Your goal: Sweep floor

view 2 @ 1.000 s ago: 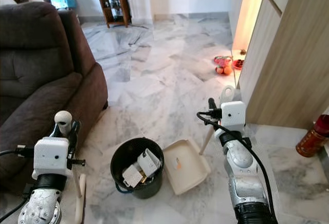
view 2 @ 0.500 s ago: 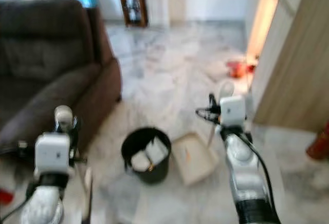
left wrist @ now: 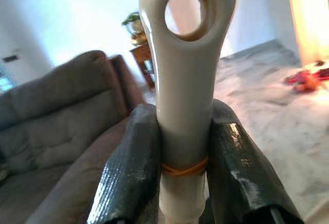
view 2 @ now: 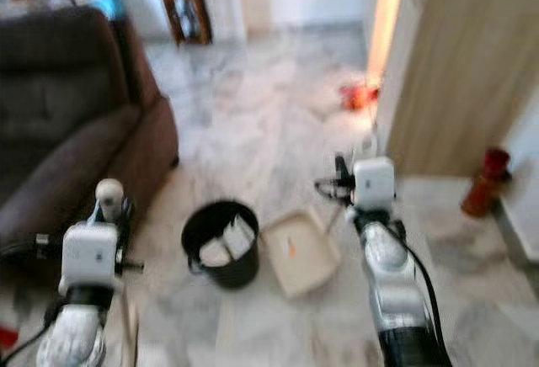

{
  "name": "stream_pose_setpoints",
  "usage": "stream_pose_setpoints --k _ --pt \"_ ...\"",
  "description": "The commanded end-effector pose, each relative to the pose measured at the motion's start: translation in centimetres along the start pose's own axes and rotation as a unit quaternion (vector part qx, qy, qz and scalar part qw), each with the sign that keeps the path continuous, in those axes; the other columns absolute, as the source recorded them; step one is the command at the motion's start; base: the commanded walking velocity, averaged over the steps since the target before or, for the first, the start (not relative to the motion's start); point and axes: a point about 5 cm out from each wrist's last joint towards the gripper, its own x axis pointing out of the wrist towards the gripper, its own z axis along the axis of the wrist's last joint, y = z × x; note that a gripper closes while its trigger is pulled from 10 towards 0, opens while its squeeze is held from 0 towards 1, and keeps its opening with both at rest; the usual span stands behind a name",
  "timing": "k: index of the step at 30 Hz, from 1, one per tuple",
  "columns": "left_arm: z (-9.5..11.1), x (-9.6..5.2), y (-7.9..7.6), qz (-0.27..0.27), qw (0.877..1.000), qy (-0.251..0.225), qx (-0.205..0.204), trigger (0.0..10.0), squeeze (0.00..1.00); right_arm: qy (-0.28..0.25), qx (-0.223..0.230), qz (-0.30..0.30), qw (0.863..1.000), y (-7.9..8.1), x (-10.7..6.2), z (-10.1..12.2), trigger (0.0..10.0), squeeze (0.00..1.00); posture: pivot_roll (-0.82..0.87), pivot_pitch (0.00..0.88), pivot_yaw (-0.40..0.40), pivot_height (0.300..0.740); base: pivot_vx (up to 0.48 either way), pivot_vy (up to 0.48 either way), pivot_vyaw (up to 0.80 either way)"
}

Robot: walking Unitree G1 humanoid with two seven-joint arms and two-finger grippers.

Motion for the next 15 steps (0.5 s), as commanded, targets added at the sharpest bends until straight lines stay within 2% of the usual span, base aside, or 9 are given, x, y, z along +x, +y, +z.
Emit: stream_pose_setpoints --k 1,15 --pt "0.33 0.08 0.52 0.011 1.000 -0.012 0.015 10.0 0.00 -0.036 0.004 0.017 0.999 0.89 0.65 1.54 10.0 0.00 -0.20 0.039 0.103 0.740 0.000 0.000 0.00" --pt "0.20 0.01 0.53 0.013 1.000 -0.008 0.016 10.0 0.00 -0.034 0.003 0.018 0.999 0.88 0.74 1.48 10.0 0.00 -0.20 0.049 0.098 0.740 0.000 0.000 0.00"
